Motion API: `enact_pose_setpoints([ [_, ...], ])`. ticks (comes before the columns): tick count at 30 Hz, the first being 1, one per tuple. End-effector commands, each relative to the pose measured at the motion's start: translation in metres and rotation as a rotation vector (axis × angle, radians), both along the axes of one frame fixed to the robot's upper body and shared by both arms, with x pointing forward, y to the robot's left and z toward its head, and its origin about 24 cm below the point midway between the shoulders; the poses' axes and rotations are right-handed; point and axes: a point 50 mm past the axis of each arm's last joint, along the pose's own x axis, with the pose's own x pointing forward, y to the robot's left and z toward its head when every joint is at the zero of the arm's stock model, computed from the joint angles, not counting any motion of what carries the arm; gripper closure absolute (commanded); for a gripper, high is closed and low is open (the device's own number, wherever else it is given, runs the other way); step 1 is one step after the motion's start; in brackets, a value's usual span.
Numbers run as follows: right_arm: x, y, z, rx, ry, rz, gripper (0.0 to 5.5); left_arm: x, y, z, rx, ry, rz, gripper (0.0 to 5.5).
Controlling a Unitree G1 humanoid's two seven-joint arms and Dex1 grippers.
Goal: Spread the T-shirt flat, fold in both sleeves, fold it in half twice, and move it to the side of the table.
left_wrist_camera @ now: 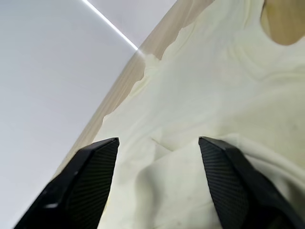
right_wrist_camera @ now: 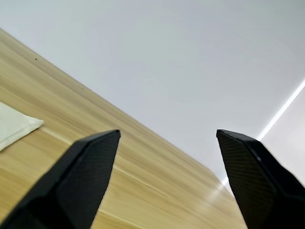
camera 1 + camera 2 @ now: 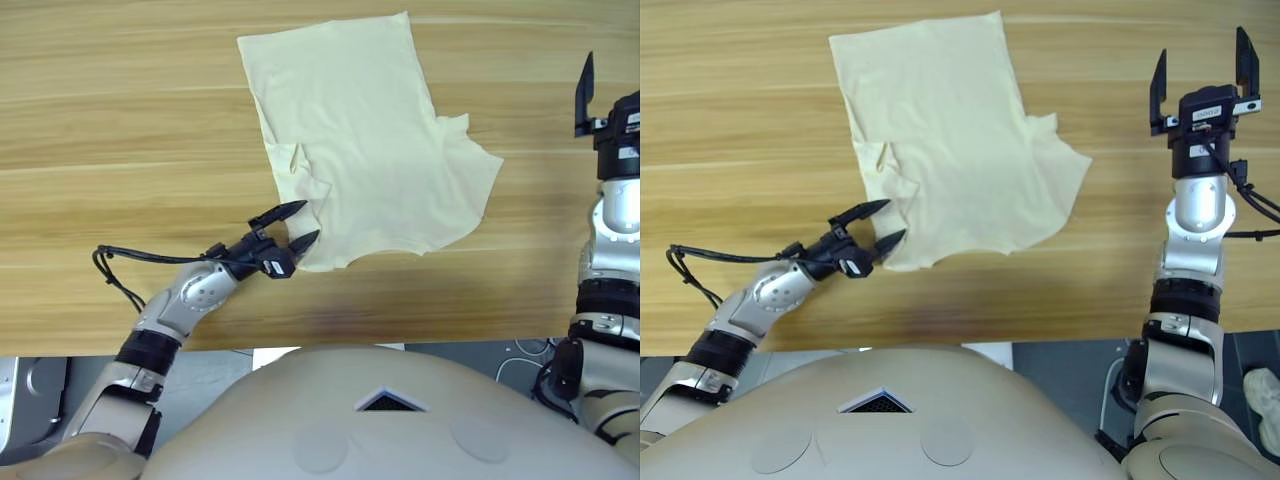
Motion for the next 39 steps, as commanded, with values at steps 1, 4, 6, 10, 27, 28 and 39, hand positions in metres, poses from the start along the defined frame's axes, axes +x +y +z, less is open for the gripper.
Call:
enact_pose_setpoints([
  [1,0.002,0.001,-0.001,-0.018,0.023,0.008,1.74,-0.007,-0.001,-0.006,0.032,0.037,-0.041,2.37],
  [4,0.002,0.002,-0.002,-0.020,0.027,0.008,1.74,-0.006,0.001,-0.001,0.031,0.006,-0.030,2.37],
  [6,0.002,0.002,-0.002,-0.020,0.028,0.008,1.74,-0.005,0.005,0.001,0.041,-0.002,-0.023,2.37],
  [10,0.002,0.001,-0.001,-0.023,0.027,0.005,1.74,-0.012,0.019,-0.003,0.132,0.042,-0.026,2.37],
  [27,-0.039,0.008,-0.015,-0.390,0.292,0.311,1.74,0.008,0.029,0.037,0.141,-0.192,0.021,2.37],
  [28,-0.052,0.014,-0.024,-0.436,0.389,0.416,1.74,0.008,0.028,0.044,0.127,-0.235,0.037,2.37],
  [39,-0.103,-0.005,-0.058,-0.718,0.780,0.460,1.74,0.005,0.024,0.084,-0.001,-0.382,0.101,2.37],
])
